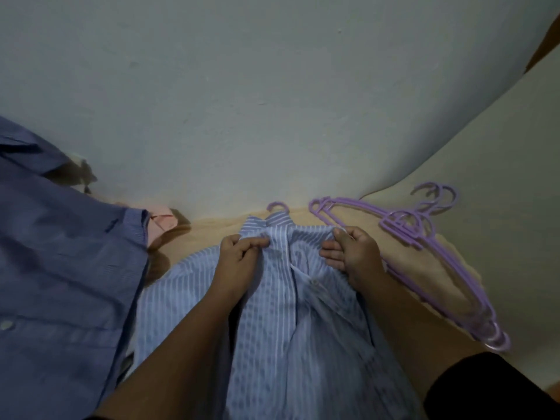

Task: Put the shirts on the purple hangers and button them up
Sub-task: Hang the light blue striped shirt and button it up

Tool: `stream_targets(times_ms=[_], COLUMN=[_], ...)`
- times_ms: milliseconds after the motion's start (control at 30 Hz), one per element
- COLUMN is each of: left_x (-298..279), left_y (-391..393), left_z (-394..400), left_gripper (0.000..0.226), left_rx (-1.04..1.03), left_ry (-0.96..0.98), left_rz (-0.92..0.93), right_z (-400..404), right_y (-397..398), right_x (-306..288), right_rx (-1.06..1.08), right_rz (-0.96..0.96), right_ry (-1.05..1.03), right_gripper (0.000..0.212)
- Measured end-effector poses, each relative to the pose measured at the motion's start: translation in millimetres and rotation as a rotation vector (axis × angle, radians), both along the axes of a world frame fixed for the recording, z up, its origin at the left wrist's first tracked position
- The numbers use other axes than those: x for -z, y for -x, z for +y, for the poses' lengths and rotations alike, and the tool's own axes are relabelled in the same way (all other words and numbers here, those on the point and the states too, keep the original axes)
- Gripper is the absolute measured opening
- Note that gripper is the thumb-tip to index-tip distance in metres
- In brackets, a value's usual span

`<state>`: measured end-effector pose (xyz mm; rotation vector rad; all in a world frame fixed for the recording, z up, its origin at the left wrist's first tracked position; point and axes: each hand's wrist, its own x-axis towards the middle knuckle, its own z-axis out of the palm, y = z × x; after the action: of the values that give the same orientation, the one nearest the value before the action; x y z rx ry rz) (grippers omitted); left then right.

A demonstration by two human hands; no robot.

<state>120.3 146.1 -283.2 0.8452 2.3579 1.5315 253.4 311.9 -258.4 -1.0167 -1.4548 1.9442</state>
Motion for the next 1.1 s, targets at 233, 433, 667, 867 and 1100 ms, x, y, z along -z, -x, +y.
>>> stream_targets(times_ms=[233, 433, 667, 867, 1100], left_x=[26, 21, 8, 23, 14], left_y=[17, -9, -79, -113, -115], left_z=[24, 9, -21, -28, -53], left_gripper=[0.044, 0.04, 0.015, 0.038, 0.024], left_rx=[0.113, 0.021, -0.135, -0.079, -0.166], left_ry=[0.361, 0.109, 0.089, 0.326, 0.327], left_rz=[0.056, 0.062, 0.272, 0.068, -0.119], right_z=[22, -11, -53, -79, -88], right_y=[22, 0, -41, -74, -97], right_x=[30, 24, 11, 16, 10], right_rx=[-0.009, -0.144, -0.177, -0.257, -0.407], right_rz=[0.083, -0.165, -0.3, -0.396, -0.532], right_ry=[-0.089, -0.538, -0.668, -0.567, -0.583], right_gripper=[0.027, 0.025, 0.022, 0.018, 0.026])
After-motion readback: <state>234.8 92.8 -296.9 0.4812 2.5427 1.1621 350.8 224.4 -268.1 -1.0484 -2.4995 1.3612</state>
